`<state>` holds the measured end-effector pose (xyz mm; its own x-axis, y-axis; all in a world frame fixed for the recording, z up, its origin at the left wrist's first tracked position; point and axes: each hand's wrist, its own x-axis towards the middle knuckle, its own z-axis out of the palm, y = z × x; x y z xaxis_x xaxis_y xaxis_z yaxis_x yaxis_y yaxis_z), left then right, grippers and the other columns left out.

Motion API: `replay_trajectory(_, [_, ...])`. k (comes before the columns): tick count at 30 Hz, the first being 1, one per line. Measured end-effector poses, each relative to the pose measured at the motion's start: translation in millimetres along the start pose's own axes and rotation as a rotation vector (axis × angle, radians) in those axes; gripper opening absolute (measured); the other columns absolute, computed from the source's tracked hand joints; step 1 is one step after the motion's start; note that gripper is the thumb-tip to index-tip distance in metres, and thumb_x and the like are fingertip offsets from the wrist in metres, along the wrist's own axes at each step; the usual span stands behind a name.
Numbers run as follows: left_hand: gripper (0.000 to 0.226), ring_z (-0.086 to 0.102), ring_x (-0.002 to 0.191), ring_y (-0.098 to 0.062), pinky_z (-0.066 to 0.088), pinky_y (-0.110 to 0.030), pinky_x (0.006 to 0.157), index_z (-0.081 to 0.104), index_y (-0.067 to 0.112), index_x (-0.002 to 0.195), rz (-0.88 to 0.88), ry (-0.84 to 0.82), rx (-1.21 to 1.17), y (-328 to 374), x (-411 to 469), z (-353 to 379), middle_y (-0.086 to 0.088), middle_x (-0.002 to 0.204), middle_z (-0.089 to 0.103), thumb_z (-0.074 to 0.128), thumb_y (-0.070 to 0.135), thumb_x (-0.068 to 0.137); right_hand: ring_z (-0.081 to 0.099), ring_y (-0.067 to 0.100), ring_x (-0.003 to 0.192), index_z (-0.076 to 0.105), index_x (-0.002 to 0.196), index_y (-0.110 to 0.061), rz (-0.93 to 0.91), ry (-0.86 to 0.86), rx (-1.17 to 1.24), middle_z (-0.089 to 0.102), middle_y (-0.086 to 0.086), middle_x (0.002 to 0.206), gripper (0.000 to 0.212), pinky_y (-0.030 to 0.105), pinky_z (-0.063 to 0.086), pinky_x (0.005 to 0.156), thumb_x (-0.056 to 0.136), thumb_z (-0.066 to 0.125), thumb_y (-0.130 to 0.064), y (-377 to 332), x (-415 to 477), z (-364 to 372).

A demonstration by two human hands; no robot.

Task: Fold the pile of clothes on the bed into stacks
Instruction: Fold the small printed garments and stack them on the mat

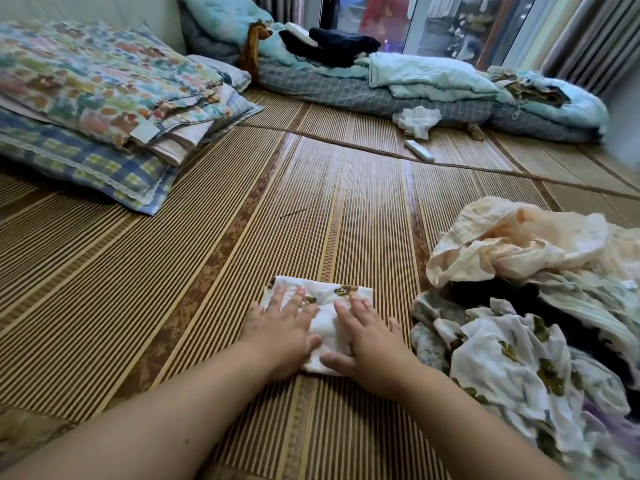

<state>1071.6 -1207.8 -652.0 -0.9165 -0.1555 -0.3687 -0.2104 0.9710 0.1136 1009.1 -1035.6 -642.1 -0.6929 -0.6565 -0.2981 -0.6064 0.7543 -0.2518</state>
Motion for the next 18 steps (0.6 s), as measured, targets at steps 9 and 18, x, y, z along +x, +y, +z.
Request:
replay_trajectory(9, [0.057,-0.006,0.149,-0.028,0.012,-0.062,0.114,0.005,0.039,0.153,-0.312,-0.002,0.057,-149,55,-48,0.007,0.162,-0.012,0.020,0.053,0.100,-0.011,0.012,0.148,0.017,0.151,-0.043,0.141,0.230,-0.013,-0.008,-0.008,0.163,0.074,0.047,-0.006,0.116,0.089,0.055,-0.056,45,-9,-37])
replay_trajectory(18, [0.059,0.008,0.146,-0.040,0.018,-0.058,0.114,0.007,0.028,0.153,-0.415,0.003,0.153,-108,78,-65,-0.006,0.163,-0.004,0.023,0.022,0.096,0.003,0.014,0.149,0.034,0.147,-0.036,0.259,0.348,0.031,0.006,-0.005,0.163,0.063,0.047,0.006,0.118,0.090,0.055,-0.051,85,-59,-69])
